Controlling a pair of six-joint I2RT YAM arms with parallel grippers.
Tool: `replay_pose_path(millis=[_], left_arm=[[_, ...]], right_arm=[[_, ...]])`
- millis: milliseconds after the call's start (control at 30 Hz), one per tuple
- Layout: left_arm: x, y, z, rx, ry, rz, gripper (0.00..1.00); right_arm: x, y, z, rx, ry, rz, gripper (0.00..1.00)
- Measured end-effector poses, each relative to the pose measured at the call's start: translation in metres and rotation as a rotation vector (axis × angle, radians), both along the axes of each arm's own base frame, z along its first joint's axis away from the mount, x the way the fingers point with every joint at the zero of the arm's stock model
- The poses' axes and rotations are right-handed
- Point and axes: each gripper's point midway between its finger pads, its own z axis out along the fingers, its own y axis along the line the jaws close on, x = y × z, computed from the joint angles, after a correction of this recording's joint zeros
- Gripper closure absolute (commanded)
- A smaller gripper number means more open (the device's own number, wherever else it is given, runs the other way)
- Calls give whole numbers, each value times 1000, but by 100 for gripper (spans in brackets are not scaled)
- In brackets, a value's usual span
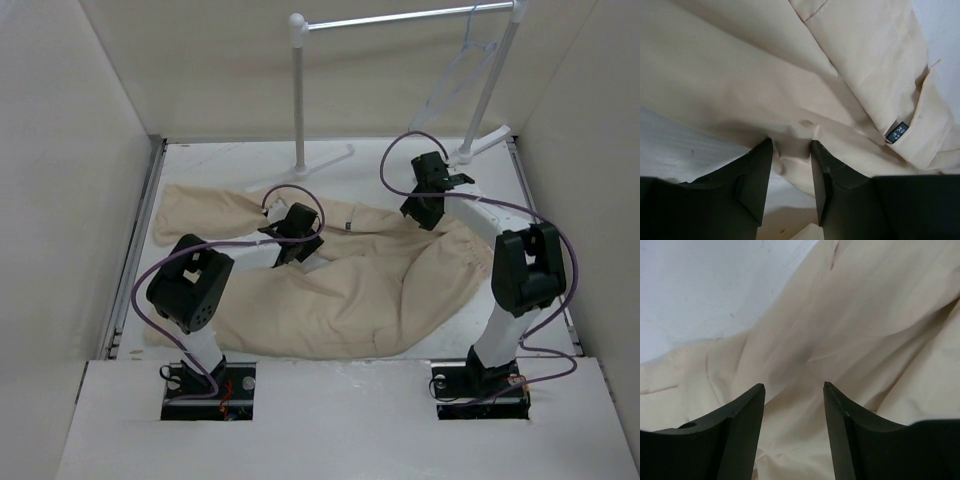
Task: Place the trousers on the hanger
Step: Flatten out the trousers at the center of the board.
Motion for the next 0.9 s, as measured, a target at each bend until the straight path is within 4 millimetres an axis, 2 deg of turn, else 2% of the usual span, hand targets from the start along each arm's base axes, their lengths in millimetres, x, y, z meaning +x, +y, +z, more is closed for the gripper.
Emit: replay_pose_path(millis=[67,167,267,467,567,767,900], left_arm=[[-4,1,-1,4,3,0,73],[-8,3,-3,12,10,-1,77],[-10,4,-4,17,18,0,83],[-14,6,-6,24,34,-4,86],[-18,7,-6,28,44,-8,87],[-30,6,-6,49,70,-27,87],[-43,4,-6,73,89,-51,87]], right_arm=[[1,1,-16,1,41,8,56],[11,0,-34,15,81,12,81],[21,-5,-36,23,73,0,89],[49,-15,-17,53,-9,-38,94],[69,-22,-16,69,-46,-68,93],[105,-36,-37,86,-66,-126,92],[110,-43,-53,68,-59,-160,90]])
